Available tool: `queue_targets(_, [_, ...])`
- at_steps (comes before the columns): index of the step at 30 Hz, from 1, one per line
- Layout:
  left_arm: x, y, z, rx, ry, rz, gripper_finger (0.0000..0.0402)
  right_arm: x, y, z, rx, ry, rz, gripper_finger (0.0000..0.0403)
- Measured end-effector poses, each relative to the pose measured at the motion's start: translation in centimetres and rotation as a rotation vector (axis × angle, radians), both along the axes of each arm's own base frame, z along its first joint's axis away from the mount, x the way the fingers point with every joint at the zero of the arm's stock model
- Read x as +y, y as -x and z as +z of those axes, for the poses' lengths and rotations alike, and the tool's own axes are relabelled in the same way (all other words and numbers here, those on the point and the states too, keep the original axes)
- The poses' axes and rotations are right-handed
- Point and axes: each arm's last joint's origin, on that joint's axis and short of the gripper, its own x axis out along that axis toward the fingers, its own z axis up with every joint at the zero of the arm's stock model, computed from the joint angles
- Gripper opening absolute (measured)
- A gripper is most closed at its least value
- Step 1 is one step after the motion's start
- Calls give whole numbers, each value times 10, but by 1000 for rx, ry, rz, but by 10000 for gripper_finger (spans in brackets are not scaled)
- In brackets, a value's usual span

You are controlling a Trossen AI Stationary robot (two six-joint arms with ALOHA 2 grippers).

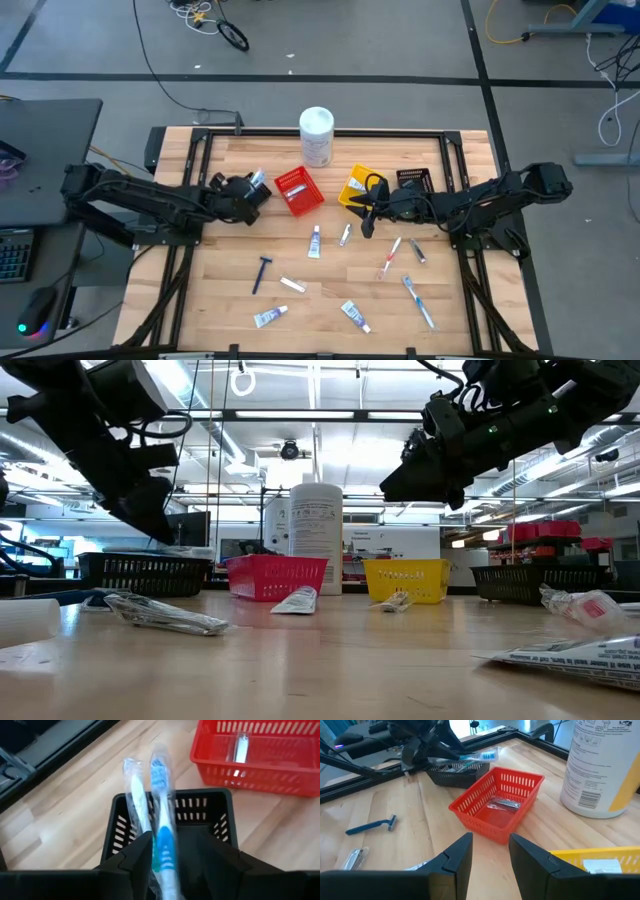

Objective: Pick & Place Travel size toiletries
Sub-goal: Put the bottom left silver nail clipper into the red basket

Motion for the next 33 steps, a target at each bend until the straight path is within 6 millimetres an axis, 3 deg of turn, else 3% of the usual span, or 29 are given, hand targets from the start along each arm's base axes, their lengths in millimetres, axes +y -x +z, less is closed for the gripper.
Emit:
queue_targets(9, [2, 4, -3, -8, 50, 71, 136, 0, -1, 3, -20, 51, 18, 138])
queue_targets(16, [0, -5, 2, -152, 128, 80, 117, 0, -2, 5, -30, 100, 35, 138])
queue_targets(19, [-1, -17, 10, -259, 142, -3, 114, 0, -2, 6, -26, 122, 43, 138])
queue_targets(26, [-17, -40, 38, -515, 157, -374, 116, 0, -2, 5, -6, 186, 66, 138])
queue_targets(33, [-34, -43, 41, -552, 163, -468, 127, -5, -2, 6, 0, 204, 57, 138])
